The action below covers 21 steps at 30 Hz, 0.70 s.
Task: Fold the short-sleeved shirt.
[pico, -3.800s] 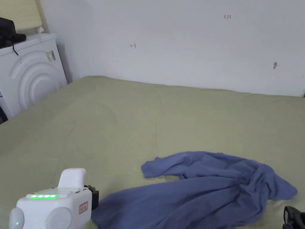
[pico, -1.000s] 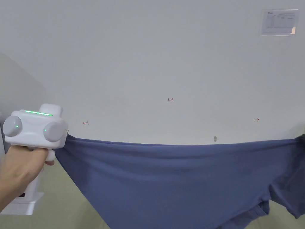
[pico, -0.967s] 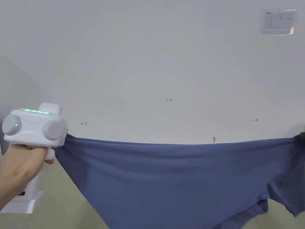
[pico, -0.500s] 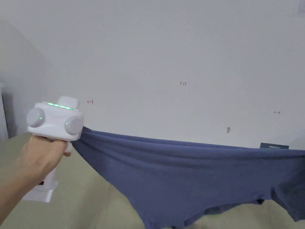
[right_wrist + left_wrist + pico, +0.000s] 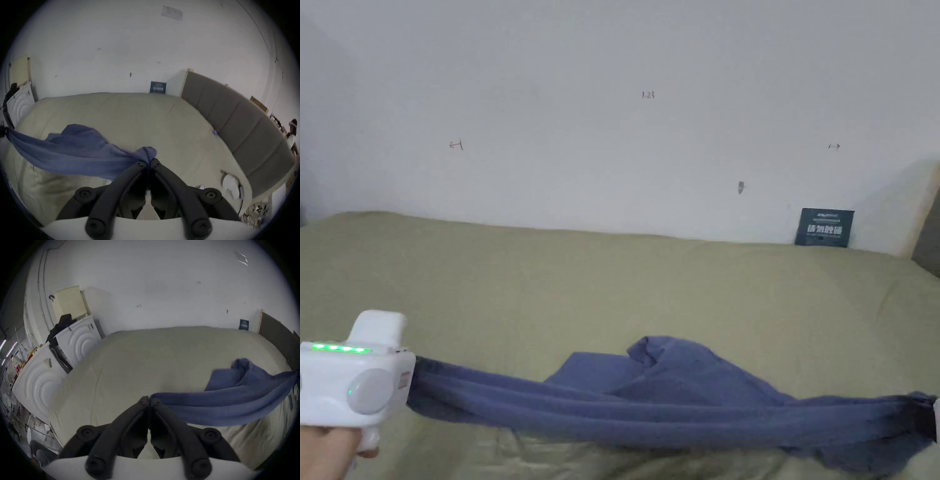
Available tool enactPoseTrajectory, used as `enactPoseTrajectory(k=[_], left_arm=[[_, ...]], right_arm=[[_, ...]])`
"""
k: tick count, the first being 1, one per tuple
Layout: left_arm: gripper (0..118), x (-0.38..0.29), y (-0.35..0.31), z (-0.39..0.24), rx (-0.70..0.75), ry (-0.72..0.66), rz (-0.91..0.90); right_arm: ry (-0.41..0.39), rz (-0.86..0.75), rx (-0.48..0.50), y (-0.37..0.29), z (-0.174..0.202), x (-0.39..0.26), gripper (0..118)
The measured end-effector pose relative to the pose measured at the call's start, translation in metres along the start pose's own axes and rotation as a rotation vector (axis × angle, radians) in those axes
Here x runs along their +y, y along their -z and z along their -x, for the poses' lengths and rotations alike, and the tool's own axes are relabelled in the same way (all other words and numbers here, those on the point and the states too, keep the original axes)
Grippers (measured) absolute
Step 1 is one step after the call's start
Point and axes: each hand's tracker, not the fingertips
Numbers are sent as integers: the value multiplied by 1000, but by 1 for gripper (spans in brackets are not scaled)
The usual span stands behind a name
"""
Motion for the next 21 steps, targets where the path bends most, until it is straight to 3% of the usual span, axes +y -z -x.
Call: enactPoseTrajectory(k=[4,11,21], left_arm=[[2,-51,-24,16,-55,-65,68],[2,-114,-60,43,-76,-70,117],[2,-153,-36,49,-143,-117,238]], right_arm=[[32,35,46,-27,-11,-45,2],[32,41,38,-71,-24,-104,2],[39,172,16,-41,-21,-166,2]])
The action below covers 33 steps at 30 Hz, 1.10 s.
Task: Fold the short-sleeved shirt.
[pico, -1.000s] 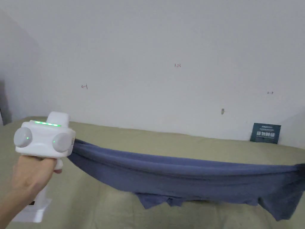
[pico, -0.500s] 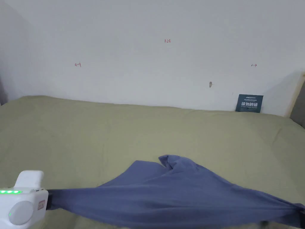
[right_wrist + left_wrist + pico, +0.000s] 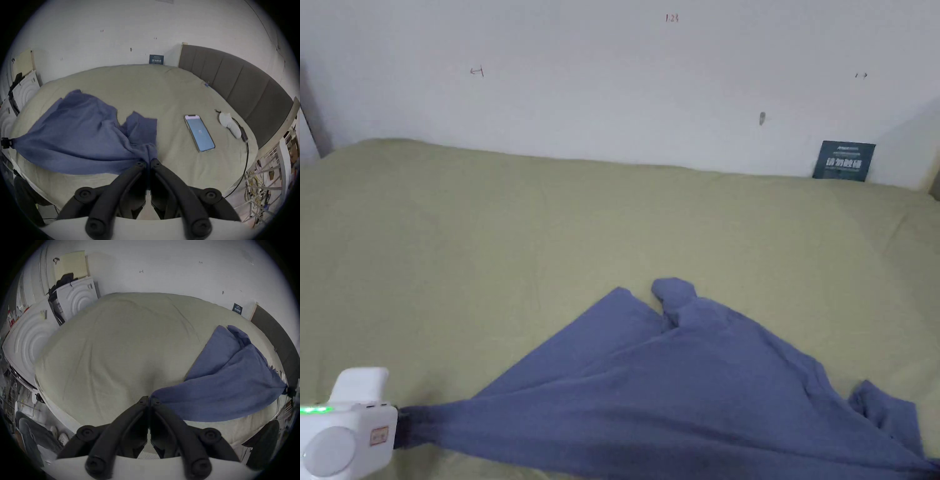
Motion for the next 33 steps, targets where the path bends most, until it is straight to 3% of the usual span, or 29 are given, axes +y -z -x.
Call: enactPoseTrajectory(k=[4,5,6,7,8,9,10,13,14,15,16,17,20,24,26,27,28,30,31,33], left_arm=[[2,-9,5,6,-56,-64,24],[4,-11,6,8,-59,-71,25],[11,-13,6,11,-83,-83,25],[30,-14,6,14,-92,-91,25],[78,-17,6,15,-81,-110,29],[106,-19,6,16,-79,-117,30],[114,-20,4,17,-80,-122,18],[111,-22,-10,19,-82,-141,5],[106,-23,-14,21,-89,-148,-1],[88,-23,-21,21,-88,-147,-10],[53,-24,-25,23,-88,-141,-27],[0,-25,-29,24,-77,-125,-46],[0,-29,-39,28,-69,-109,-59],[0,-29,-39,32,-94,-87,-46],[0,-27,-35,34,-124,-81,-34],[1,-26,-33,34,-142,-86,-21],[13,-23,-29,33,-156,-85,-13],[97,-20,-17,29,-163,-64,19],[116,-19,-13,27,-149,-51,12],[115,-12,-1,24,-117,-17,15]], right_arm=[[28,22,4,7,-3,-11,7],[30,33,-1,8,-2,-12,22],[33,37,-3,7,-3,-13,45],[44,44,6,7,-3,-15,76],[63,62,18,7,-2,-16,115],[95,25,20,-2,-2,-19,116],[83,21,36,-10,0,-20,110],[61,9,52,-35,15,-27,104],[48,-3,73,-42,26,-21,85],[24,-25,79,-49,44,-12,56],[2,-50,91,-57,55,-13,19],[-12,-66,92,-65,68,-15,0],[-37,-86,211,-63,88,-25,0],[-143,-120,256,-76,139,-38,0],[-153,-119,287,-82,160,-47,0],[-165,-114,313,-86,172,-51,0],[-174,-108,313,-86,181,-55,0],[-191,-102,328,-84,195,-64,0],[-191,-89,338,-82,198,-65,0],[-176,-60,362,-79,206,-71,0]])
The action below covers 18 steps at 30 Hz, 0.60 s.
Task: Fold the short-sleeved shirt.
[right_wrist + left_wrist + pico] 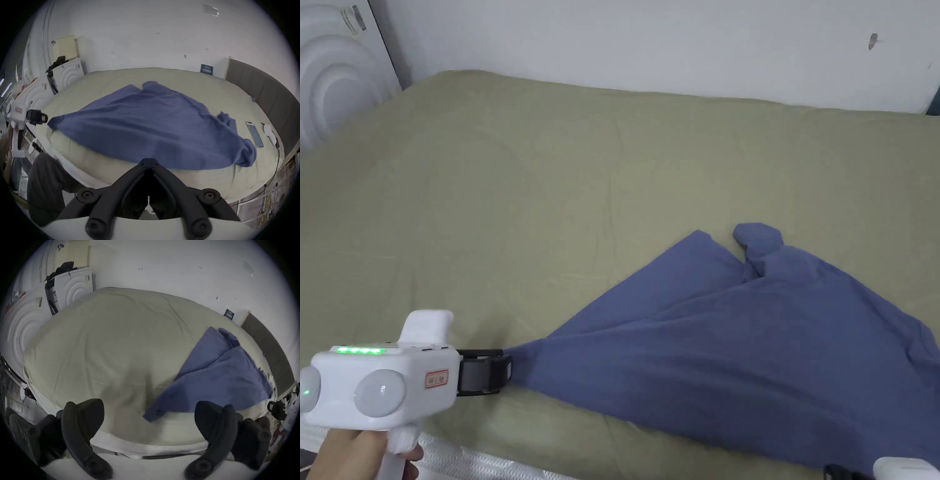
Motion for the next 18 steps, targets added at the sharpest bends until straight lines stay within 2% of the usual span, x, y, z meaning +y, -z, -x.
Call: enactPoseTrajectory(k=[4,5,6,7,8,10,13,18], left_arm=[[112,5,25,-3,-10,19,54],[97,5,28,-5,-12,37,66],[66,4,30,-7,-16,56,68],[29,3,31,-9,-29,64,64],[12,1,31,-12,-91,48,53],[8,2,29,-19,-48,68,44],[6,3,29,-18,-46,77,44],[6,4,28,-18,-45,72,43]], right_arm=[[10,27,13,6,4,-6,0],[6,33,14,8,4,-6,0],[8,37,9,10,3,-6,0],[7,38,12,13,2,-6,0],[-5,40,8,17,2,-5,0],[-20,43,-6,23,0,-1,0],[1,40,-10,32,-12,12,0],[4,5,-53,67,-51,69,0]])
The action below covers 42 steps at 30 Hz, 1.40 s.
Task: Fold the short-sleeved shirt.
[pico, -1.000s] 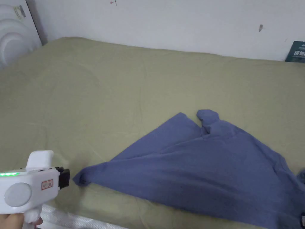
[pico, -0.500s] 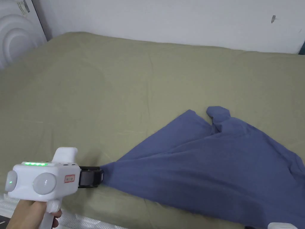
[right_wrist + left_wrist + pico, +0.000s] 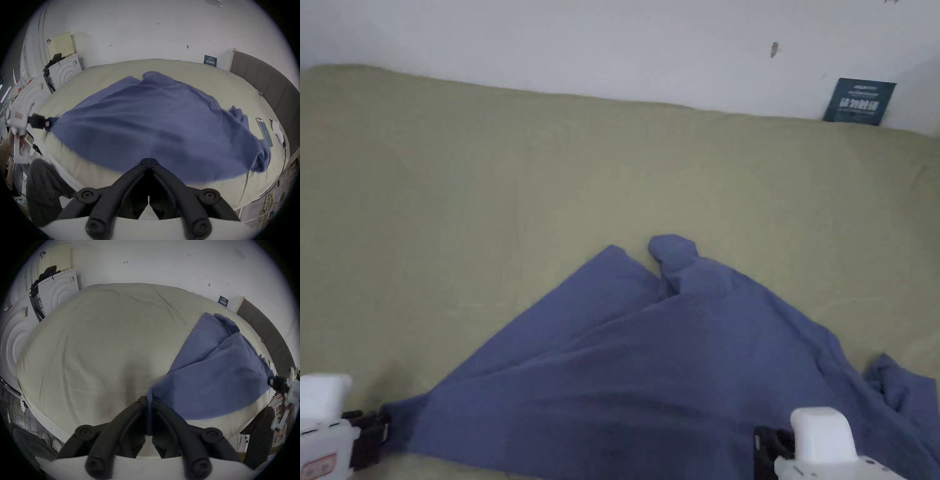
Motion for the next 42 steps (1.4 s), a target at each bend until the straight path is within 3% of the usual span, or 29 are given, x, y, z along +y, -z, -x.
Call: enactPoseTrajectory(k=[2,6,10,14,15,16,17,18,19,21,25,26,27,28,29,30,32,42], left_arm=[[6,1,0,-2,1,-16,-8],[6,3,5,-5,15,-56,-16],[6,3,8,-4,15,-97,-20],[6,4,8,-4,20,-107,-23],[6,5,9,-5,23,-106,-22],[6,6,9,-5,25,-105,-23],[6,5,11,-4,26,-104,-19],[6,6,12,-3,28,-102,-16],[6,6,12,-3,30,-98,-17],[6,5,13,-3,34,-92,-16],[6,4,15,-1,34,-102,-15],[6,4,16,-1,36,-96,-11],[6,4,16,-1,39,-93,-10],[6,6,15,-1,40,-91,-7],[6,6,14,-2,41,-87,-3],[6,7,12,-4,40,-87,-1],[6,10,6,-5,39,-89,2],[6,90,-107,-28,-50,-61,-280]], right_arm=[[-39,-21,-66,25,-14,32,0],[-47,3,-73,88,-44,99,0],[-110,89,-103,149,-66,150,0],[-125,127,-66,188,-80,185,4],[-137,156,-57,196,-82,191,28],[-156,198,-49,203,-83,194,67],[-181,227,-38,211,-84,195,114],[-206,240,-31,218,-85,194,115],[-243,233,-16,211,-78,188,109],[-270,281,-62,213,-75,179,108],[-269,282,-87,231,-73,186,107],[-248,292,-80,225,-72,188,88],[-214,309,-6,226,-73,193,57],[-206,286,37,217,-69,195,10],[-258,241,-15,208,-64,196,0],[-321,192,-43,198,-59,195,0],[-275,211,1,182,-63,198,0],[-314,-176,-90,-47,-60,279,0]])
